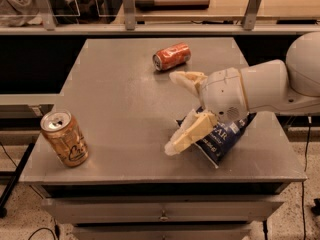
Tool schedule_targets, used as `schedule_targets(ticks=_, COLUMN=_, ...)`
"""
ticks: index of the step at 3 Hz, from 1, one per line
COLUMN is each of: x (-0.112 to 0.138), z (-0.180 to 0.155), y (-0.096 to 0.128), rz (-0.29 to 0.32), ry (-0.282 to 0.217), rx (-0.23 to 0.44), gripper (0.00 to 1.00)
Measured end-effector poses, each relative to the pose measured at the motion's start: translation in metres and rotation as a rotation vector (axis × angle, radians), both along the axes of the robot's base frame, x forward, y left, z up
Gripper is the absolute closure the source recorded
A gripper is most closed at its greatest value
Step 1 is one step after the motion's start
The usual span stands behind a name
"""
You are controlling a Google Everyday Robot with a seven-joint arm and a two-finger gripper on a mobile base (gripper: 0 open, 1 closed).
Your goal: Knock orange can over
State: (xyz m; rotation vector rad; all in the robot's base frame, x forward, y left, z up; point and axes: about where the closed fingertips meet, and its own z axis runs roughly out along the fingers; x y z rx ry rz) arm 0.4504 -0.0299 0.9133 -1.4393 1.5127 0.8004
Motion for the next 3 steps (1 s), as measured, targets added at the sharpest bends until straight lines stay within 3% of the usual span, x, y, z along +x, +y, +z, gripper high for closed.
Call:
schedule_targets(ticks=2, x=-0.006, z=-0.011, y=0.048, rz=0.101, ry=-0.002, rx=0.088, gripper=0.0)
schedule_targets(ticks=3, x=-0.006, z=-0.022, y=0.085, rz=0.177, ry=0.016, rx=0.163, gripper=0.0)
